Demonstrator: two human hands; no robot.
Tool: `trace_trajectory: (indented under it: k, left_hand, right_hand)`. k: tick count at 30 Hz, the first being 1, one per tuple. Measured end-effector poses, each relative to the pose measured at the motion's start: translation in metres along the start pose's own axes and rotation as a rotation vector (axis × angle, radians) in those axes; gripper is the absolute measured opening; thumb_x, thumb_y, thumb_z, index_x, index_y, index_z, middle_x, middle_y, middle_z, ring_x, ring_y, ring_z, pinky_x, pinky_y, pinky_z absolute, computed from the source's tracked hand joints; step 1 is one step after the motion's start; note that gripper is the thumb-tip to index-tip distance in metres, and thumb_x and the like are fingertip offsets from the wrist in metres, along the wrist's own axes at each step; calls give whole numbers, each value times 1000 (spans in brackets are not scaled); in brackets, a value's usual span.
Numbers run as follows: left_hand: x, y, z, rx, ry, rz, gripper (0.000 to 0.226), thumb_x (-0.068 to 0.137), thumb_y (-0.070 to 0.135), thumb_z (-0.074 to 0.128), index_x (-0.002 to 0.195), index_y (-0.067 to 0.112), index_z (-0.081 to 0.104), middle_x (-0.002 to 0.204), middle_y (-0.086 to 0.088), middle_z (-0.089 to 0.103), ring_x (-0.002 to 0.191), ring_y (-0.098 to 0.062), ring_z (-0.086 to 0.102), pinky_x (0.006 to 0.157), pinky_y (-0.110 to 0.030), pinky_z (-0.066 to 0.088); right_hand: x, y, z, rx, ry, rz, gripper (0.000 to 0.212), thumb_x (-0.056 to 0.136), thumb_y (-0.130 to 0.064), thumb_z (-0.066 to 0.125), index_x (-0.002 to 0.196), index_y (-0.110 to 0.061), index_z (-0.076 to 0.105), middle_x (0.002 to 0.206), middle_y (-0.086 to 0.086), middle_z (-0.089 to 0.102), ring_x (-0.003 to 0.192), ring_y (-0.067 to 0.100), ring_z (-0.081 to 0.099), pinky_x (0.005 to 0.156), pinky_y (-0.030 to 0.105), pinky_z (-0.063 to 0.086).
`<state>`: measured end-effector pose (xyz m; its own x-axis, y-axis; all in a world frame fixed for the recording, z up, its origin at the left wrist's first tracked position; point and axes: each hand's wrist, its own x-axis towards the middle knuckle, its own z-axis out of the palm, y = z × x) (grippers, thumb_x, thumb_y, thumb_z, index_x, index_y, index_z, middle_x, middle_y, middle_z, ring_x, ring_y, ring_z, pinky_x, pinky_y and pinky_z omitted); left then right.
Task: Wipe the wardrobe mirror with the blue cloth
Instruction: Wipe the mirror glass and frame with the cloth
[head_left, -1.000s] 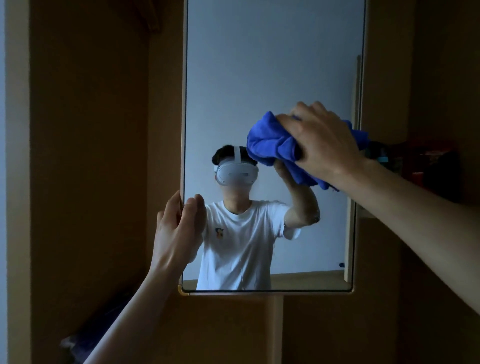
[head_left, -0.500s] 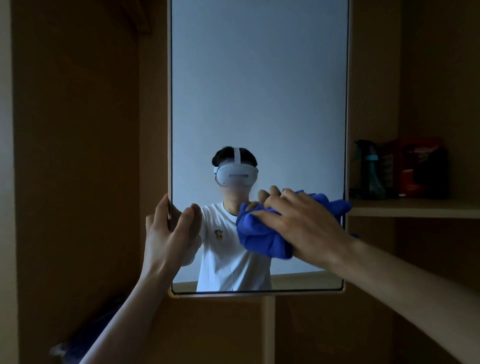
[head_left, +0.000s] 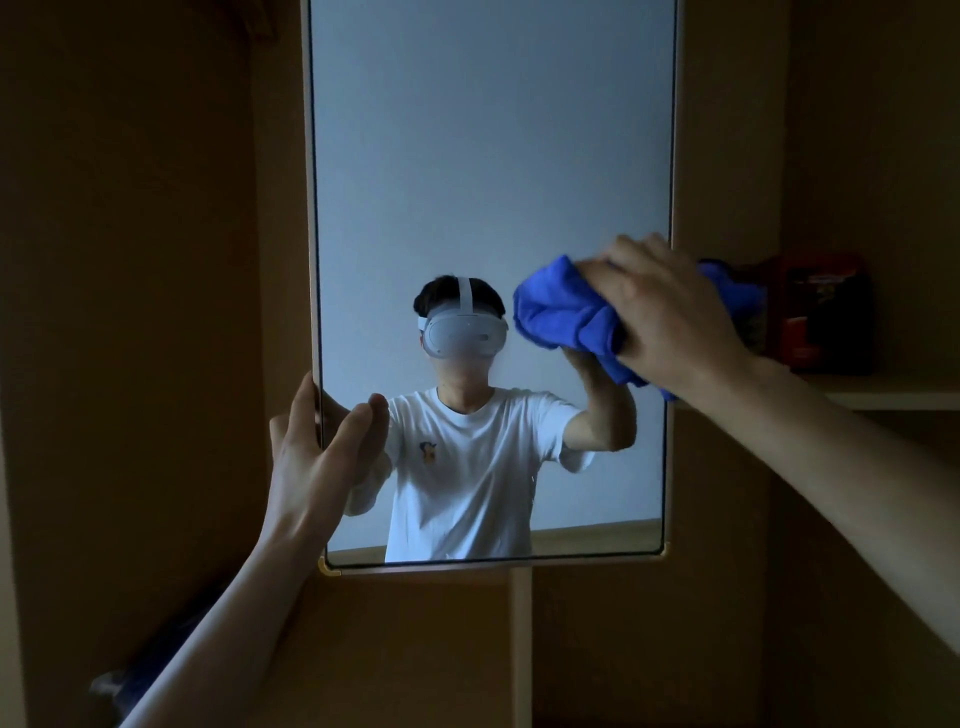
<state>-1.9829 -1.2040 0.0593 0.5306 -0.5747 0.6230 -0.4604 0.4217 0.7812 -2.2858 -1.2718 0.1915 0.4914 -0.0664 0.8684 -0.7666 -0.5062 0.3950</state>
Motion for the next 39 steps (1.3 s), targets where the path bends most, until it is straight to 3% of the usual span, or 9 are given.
trace_trajectory:
  k: [4,9,16,20,22,26,33,36,39]
  left_hand:
    - [0,-5,5,-20,37,-3,81,84,63,60,155,32,36,141,-2,38,123,-25,50,99,-40,46]
    - [-4,-5,9,-26,53,24,84,88,57,61,160,32,27,142,-3,35,121,-22,48,95,-38,45]
    - [-8,-5,4,31,19,38,77,99,45,62,162,35,20,144,-2,33,123,-19,43,103,-39,42]
    - [-8,-6,-1,54,-17,31,78,94,51,62,160,41,21,139,-1,35,123,-21,46,105,-41,43]
    - [-10,-7,-2,68,-38,34,78,93,52,61,160,43,21,139,-3,35,122,-23,47,102,-42,45]
    - [-10,-9,-4,86,-66,21,80,87,61,57,157,36,28,137,-4,38,123,-25,48,102,-46,49]
    - [-12,-6,-4,5,-63,19,75,84,66,50,154,43,36,136,0,48,124,-23,52,103,-50,50]
    - [-9,-7,-6,-79,-72,-7,68,85,67,47,149,42,44,135,-1,54,122,-23,56,102,-56,52]
    - [-9,-7,-8,-153,-92,7,54,89,63,45,141,51,51,130,4,59,120,-17,58,104,-56,51]
  right_hand:
    - [-45,-22,9,69,-115,-75,49,74,-6,73,119,-18,61,108,5,59,95,28,54,79,48,48]
    - [-94,-35,25,112,-233,-115,46,79,-9,69,123,-20,60,112,3,58,95,25,53,79,46,47]
    - [-93,-33,22,30,-207,-110,50,82,-13,67,130,-14,56,111,9,58,90,27,54,72,46,49]
    - [-72,-21,11,74,-80,123,42,81,-12,71,119,-10,55,103,9,55,89,27,55,64,34,46]
    - [-60,-13,5,115,-26,319,32,86,-24,57,115,-12,52,102,7,53,90,22,53,60,36,47]
    - [-62,-8,5,174,28,551,52,80,-47,41,114,-10,52,102,9,54,85,26,57,59,34,43]
    - [-84,-25,21,138,25,777,47,83,-17,68,124,-8,47,111,15,54,87,33,60,64,34,42]
    - [-76,-40,24,170,91,847,46,86,-19,64,125,-5,46,112,16,52,86,34,61,65,41,51]
    - [-67,-62,29,206,140,875,43,87,-19,65,123,-3,48,110,16,52,86,31,60,64,35,43]
